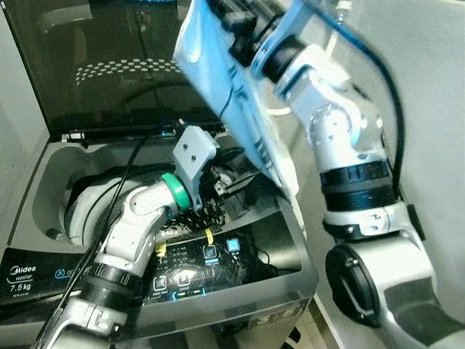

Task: Clothes washing

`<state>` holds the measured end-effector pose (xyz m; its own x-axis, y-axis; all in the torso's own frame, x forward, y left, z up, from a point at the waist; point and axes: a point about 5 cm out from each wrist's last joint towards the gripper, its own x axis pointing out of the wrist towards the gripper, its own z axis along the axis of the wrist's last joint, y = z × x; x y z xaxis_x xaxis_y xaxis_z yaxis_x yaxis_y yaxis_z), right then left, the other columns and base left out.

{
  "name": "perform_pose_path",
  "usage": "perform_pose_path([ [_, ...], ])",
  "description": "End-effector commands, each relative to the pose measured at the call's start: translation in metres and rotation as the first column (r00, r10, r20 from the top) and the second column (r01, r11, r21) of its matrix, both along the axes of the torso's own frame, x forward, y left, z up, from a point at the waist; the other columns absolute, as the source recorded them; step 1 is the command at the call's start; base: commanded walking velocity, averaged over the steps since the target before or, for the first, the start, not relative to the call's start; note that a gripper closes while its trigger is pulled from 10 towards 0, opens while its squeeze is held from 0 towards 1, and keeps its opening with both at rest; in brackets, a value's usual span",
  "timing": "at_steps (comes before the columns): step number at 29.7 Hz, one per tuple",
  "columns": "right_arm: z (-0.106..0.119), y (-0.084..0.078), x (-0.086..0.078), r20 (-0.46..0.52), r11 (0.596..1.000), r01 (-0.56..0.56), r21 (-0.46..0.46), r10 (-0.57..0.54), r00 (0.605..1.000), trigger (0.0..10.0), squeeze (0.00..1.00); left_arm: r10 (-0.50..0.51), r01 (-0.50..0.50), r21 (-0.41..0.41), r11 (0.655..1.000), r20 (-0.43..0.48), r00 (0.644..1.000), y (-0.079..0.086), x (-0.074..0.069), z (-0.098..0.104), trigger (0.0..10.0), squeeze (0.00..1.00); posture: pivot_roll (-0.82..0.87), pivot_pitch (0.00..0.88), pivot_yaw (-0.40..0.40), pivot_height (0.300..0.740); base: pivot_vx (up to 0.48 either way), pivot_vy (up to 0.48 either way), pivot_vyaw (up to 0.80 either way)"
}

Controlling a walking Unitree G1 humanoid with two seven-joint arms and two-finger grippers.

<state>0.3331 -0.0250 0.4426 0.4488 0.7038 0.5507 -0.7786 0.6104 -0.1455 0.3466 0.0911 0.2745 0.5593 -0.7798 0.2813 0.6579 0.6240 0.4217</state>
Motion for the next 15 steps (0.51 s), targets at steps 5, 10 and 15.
perform_pose_path([
  [5, -0.002, 0.004, -0.008, 0.032, 0.999, -0.026, -0.028, 0.027, 0.999, 10.0, 0.0, 0.08, -0.08, -0.009, 0.997, 0.048, 0.996, -0.005, 0.007, 0.004, 10.0, 1.0, 0.05, 0.025, 0.082, 0.74, 0.0, 0.0, 0.0],
  [10, -0.005, 0.005, -0.01, 0.024, 0.999, -0.036, -0.029, 0.037, 0.999, 10.0, 0.0, 0.148, -0.146, -0.059, 0.988, 0.046, 0.988, -0.005, 0.016, 0.005, 10.0, 1.0, 0.05, 0.022, 0.087, 0.74, 0.0, 0.0, 0.0],
  [15, -0.008, 0.007, -0.012, 0.002, 0.997, -0.072, -0.028, 0.072, 0.997, 10.0, 0.0, 0.223, -0.217, -0.137, 0.966, 0.03, 0.974, -0.003, 0.028, 0.009, 10.0, 0.68, 0.04, 0.018, 0.078, 0.74, 0.0, 0.0, 0.0],
])
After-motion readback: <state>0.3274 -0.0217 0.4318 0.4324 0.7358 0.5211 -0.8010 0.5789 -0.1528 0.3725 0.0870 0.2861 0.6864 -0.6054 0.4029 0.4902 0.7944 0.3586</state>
